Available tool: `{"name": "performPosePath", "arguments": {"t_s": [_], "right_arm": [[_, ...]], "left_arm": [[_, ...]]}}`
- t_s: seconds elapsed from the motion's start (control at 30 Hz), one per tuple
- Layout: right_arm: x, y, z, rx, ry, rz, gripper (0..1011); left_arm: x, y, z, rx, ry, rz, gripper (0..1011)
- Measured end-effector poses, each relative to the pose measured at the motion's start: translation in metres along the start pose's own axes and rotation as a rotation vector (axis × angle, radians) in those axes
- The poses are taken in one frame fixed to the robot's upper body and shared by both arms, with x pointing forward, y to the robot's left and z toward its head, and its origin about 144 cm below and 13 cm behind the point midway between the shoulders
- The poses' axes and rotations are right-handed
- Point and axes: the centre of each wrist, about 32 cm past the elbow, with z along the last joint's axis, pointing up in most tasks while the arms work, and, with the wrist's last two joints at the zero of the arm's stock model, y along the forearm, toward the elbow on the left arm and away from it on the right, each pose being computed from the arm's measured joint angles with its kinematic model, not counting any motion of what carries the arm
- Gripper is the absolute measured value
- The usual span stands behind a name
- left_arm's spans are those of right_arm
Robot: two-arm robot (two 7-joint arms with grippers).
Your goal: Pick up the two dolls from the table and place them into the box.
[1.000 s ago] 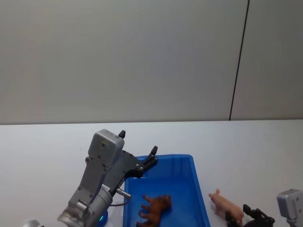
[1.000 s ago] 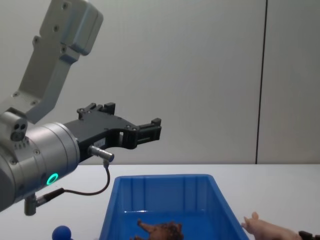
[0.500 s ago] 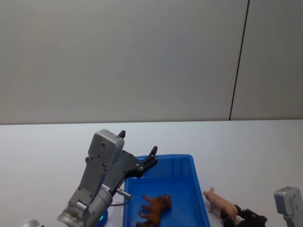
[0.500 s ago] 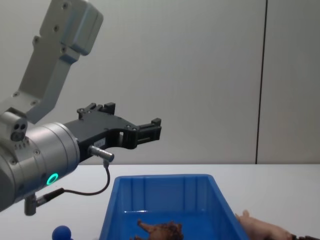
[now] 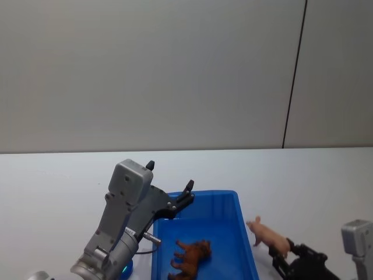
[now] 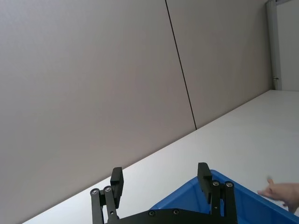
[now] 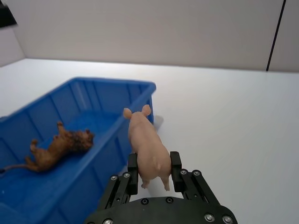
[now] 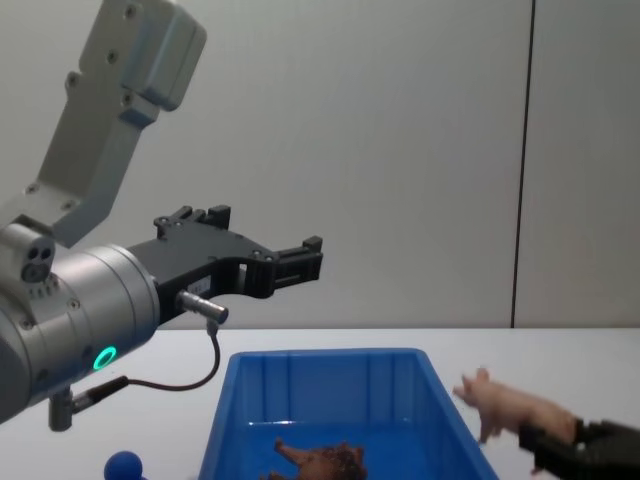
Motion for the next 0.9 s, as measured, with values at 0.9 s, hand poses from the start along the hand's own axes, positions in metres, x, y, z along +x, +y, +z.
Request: {"name": "performPosePath", "arguments": {"t_s": [0.9], "right_arm": [[-0.027, 0.006, 0.061, 0.168, -0.123, 0.058, 455]], "left_arm": [[0.000, 0.000, 0.000, 0.000, 0.000, 0.000, 1000]]}}
